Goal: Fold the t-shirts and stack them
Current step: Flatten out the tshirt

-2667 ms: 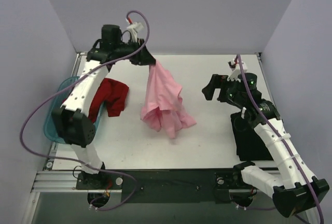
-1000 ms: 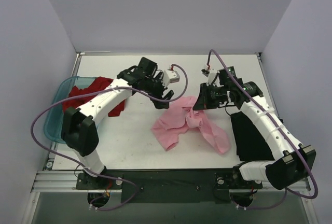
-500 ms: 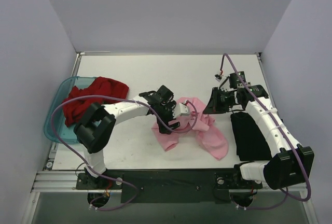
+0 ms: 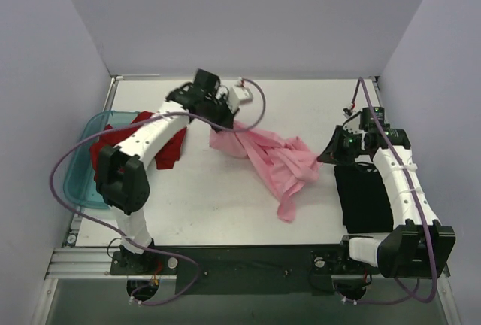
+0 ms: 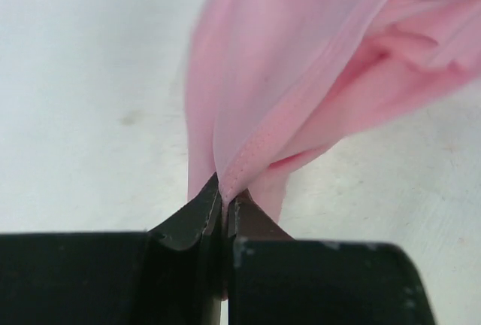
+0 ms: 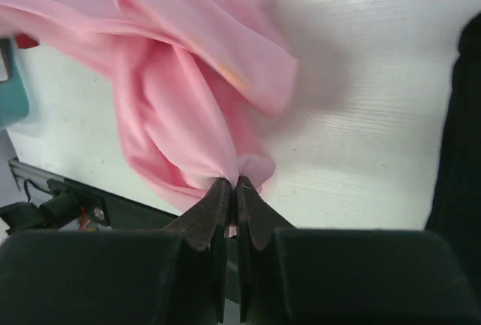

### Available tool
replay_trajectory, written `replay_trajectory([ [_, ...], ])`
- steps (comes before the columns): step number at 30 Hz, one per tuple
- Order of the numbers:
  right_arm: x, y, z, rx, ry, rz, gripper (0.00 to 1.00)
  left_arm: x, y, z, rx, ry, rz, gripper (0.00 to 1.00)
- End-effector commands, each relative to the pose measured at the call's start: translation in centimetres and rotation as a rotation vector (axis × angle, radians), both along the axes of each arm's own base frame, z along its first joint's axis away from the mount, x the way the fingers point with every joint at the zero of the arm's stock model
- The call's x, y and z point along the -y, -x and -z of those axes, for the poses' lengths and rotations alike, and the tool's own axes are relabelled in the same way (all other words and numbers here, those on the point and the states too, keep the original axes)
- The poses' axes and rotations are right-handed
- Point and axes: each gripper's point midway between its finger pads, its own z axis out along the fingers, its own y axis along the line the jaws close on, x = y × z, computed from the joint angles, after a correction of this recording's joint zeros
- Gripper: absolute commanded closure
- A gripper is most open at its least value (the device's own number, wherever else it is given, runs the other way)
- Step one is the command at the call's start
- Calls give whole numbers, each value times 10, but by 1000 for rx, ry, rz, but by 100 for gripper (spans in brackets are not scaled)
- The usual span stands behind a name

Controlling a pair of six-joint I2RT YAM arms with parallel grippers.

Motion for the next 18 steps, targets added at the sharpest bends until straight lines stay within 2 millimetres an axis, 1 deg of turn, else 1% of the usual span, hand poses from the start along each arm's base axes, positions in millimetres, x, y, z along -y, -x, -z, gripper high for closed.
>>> replay_trajectory([
  [1,27,13,5,-40,107,38,100,-40,2,-141,67,231,-51,97],
  [2,28,14,5,-61,114,35,100,-44,5,-158,95,240,-31,97],
  [3,29,14,6,-67,119,33,100,-50,7,-167,110,246,-23,97],
  [4,29,14,6,-77,120,31,100,-53,13,-181,118,250,-18,97],
  [5,26,15,6,-82,107,22,100,-58,16,-184,108,247,-26,97],
  [6,20,16,5,-85,75,5,100,-60,14,-199,143,260,-33,97],
  [7,12,18,5,-83,63,-27,100,-65,11,-207,168,256,-55,97],
  [8,-5,24,6,-83,49,-99,100,-67,8,-221,214,260,-64,97],
  [9,-15,28,8,-83,47,-139,100,-71,1,-237,274,256,-96,98],
  [10,-42,41,13,-86,25,-252,100,-73,-3,-242,292,255,-113,98],
  [11,-60,46,12,-74,-7,-311,100,-73,-7,-257,326,274,-128,98],
  [12,-86,66,17,-94,-52,-416,100,-73,-12,-263,349,277,-139,98],
  [13,-105,71,14,-66,-86,-476,100,-70,-18,-274,375,299,-147,98],
  [14,-129,96,15,-72,-118,-597,100,-69,-21,-279,389,310,-152,98],
  [15,-145,96,9,-14,-158,-640,100,-64,-26,-284,401,329,-152,98],
  [16,-163,117,5,-5,-210,-727,100,-61,-29,-284,404,333,-150,98],
  [17,-177,113,-3,48,-258,-727,100,-51,-32,-281,404,334,-129,98],
  [18,-181,118,-3,55,-272,-734,100,-44,-33,-276,404,325,-109,98],
])
